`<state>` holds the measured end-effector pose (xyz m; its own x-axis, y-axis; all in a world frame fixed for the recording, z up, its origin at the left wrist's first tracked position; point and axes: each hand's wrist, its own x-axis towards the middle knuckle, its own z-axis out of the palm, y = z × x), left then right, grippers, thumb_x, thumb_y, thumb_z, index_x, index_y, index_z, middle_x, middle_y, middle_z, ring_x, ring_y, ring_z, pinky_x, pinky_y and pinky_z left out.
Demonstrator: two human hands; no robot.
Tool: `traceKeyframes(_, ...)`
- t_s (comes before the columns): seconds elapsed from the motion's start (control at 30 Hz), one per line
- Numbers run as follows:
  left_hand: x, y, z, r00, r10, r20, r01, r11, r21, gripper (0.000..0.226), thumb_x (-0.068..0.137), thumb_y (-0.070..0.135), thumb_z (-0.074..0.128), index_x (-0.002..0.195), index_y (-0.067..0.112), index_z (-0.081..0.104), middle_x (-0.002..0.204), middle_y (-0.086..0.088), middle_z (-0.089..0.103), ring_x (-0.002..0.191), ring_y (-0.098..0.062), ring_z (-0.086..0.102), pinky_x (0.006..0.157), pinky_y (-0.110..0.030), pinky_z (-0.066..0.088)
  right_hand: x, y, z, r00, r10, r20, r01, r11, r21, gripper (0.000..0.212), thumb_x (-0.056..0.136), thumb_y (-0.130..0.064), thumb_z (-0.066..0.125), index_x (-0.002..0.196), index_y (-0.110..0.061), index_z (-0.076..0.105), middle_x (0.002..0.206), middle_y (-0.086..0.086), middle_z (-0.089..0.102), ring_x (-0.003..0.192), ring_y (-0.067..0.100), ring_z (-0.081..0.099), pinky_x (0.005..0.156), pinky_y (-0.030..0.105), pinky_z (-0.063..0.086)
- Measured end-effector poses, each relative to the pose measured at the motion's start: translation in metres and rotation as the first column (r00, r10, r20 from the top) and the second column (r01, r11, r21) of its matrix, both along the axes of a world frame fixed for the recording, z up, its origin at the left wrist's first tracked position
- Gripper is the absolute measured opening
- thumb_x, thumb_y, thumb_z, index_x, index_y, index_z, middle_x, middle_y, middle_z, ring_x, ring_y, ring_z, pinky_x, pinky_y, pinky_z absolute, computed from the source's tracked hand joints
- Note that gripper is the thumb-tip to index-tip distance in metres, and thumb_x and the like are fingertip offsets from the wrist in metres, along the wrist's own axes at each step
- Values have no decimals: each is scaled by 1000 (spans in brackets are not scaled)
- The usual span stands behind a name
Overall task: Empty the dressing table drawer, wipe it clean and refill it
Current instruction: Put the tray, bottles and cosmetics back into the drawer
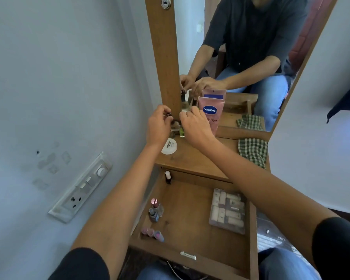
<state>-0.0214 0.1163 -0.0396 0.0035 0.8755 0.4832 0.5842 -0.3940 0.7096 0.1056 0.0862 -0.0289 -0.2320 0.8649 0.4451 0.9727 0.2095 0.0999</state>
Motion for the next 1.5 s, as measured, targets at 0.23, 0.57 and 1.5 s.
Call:
traceKeyframes(0.23, -19, -44, 31, 984, 67, 164, -65, 998, -20, 14, 85, 2, 61, 98, 8, 60, 86, 5, 61, 69, 6, 56, 63, -1, 40, -3, -31, 23, 982, 46, -185, -26, 994, 108, 13, 86, -5, 57, 98, -9, 57, 97, 10, 67, 97, 26, 50, 82, 37, 42)
traceKeyframes(0.57, -51, -109, -31, 974, -164, -154, 127, 966, -224, 18, 84, 10, 66, 96, 19, 58, 85, 7, 63, 72, 1, 58, 67, -12, 46, -8, -125, -43, 926, 56, -372, -179, 936, -303, 17, 94, -11, 47, 111, -13, 47, 107, 7, 54, 88, 28, 58, 66, 38, 48)
traceKeyframes(1.5, -67, -76, -129, 857, -271, -439, 117, 931, -346, 19, 74, 22, 76, 88, 29, 65, 84, 10, 68, 79, -3, 62, 76, -29, 53, -21, -101, -182, 794, -283, -537, -79, 829, -553, 29, 91, -10, 53, 120, -10, 48, 121, 13, 51, 106, 35, 56, 84, 41, 49)
